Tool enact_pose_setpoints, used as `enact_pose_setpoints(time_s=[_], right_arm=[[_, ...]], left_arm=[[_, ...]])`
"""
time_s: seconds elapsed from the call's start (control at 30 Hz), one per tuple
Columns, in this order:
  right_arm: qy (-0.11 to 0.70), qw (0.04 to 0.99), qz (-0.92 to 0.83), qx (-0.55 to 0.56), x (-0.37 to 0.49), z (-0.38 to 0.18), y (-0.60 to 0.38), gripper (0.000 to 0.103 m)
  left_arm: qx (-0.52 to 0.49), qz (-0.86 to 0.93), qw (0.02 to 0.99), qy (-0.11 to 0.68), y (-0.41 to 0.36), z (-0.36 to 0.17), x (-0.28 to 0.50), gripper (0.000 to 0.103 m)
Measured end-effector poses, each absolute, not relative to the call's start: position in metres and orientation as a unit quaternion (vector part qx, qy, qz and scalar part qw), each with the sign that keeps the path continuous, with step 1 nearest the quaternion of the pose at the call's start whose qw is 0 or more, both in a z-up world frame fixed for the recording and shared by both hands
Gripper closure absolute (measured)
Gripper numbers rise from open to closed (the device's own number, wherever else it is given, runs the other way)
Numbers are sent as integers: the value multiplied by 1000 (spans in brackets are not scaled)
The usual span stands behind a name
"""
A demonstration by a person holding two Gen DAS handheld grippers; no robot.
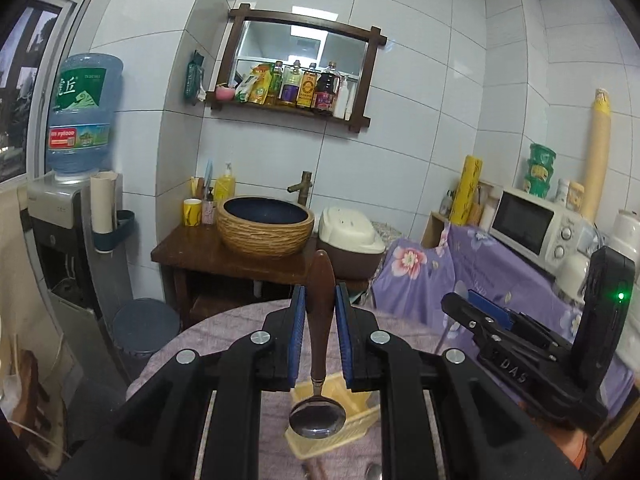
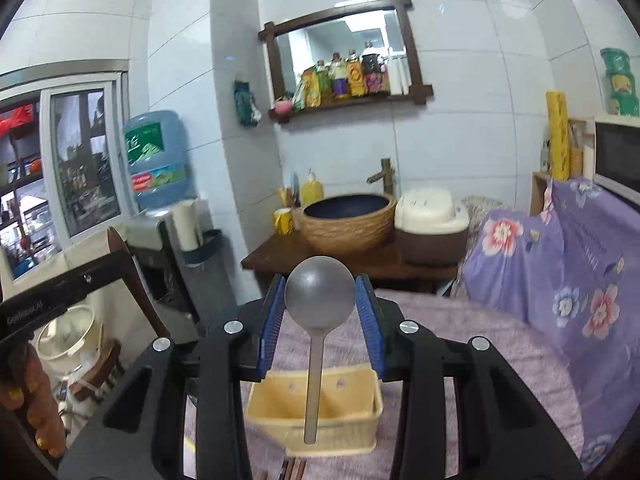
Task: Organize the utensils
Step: 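Carry both spoons up to the cream basket and lower them inside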
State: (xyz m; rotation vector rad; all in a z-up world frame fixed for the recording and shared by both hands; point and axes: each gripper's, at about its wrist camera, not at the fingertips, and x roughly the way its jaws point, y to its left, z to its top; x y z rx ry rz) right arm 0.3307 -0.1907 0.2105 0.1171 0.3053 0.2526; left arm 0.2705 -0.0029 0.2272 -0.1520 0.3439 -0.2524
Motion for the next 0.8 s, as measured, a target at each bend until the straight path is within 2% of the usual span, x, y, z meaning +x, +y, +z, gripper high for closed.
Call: enact_pose_setpoints(time_s=[0.13, 0.47, 0.8], right_arm=[[140, 984, 101, 35, 356, 206, -183, 66], [170, 982, 85, -3, 374, 118, -173, 66], [201, 975, 88, -36, 367, 74, -169, 66]], left_arm=[[-82, -126, 972, 178, -19, 212, 299, 87], [-86, -118, 961, 234, -26, 121, 311, 87], [-76, -125, 951, 271, -31, 88, 316, 87]])
